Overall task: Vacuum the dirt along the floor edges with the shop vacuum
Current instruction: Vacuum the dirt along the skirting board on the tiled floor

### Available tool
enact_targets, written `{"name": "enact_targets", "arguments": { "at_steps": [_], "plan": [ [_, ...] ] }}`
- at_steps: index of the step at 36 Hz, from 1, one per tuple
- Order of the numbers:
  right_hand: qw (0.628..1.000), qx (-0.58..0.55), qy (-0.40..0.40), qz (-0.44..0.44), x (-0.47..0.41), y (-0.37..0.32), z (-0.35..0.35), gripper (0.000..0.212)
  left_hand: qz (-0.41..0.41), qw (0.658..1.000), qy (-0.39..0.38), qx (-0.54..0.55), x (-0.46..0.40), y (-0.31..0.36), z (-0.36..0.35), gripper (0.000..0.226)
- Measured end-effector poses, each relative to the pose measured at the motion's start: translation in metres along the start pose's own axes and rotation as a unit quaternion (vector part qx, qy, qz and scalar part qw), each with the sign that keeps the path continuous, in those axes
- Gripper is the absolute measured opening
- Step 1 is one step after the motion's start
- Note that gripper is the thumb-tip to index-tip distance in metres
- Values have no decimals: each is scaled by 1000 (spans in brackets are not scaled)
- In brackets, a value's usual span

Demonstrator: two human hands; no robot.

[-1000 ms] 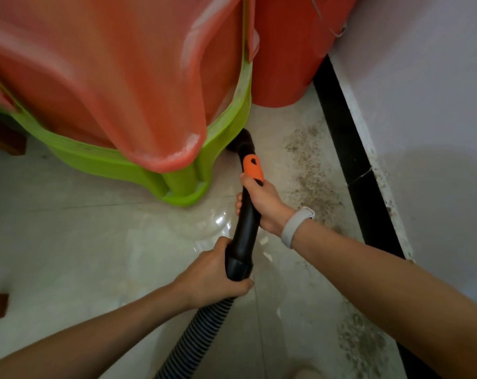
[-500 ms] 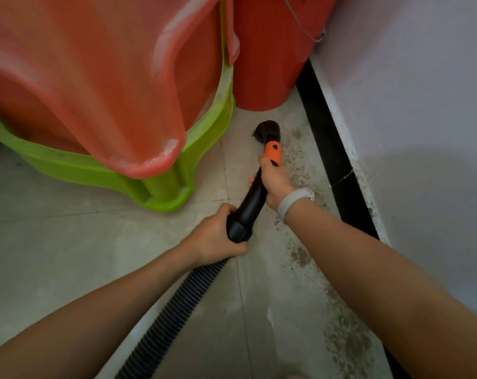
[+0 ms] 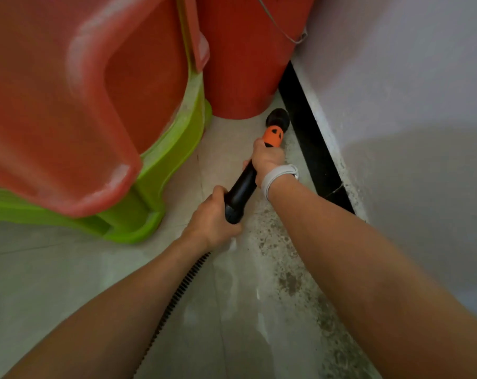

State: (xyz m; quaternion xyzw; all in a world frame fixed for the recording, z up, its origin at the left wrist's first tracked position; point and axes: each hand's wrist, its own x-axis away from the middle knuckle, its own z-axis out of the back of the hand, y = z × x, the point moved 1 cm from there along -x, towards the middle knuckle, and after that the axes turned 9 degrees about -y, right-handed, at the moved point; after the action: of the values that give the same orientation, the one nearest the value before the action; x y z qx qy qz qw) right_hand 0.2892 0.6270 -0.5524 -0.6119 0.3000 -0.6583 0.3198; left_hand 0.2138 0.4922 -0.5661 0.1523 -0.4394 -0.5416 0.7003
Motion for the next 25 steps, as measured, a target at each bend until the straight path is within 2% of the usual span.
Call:
{"name": "enact_targets", "arguments": {
  "at_steps": [6,13,25],
  "plan": [
    [1000,11,-15,-5,-21,-10,5,24,-15,999,-33,27,-25,2,9,53],
    [982,-138,-120,-40,-19,-1,4,34,-14,997,-57,42,-26,-7,22,58],
    [983,-161,-83,-36,22,47,15,34,-37,995,-97,0,18,-32,4,61]
  ]
}}
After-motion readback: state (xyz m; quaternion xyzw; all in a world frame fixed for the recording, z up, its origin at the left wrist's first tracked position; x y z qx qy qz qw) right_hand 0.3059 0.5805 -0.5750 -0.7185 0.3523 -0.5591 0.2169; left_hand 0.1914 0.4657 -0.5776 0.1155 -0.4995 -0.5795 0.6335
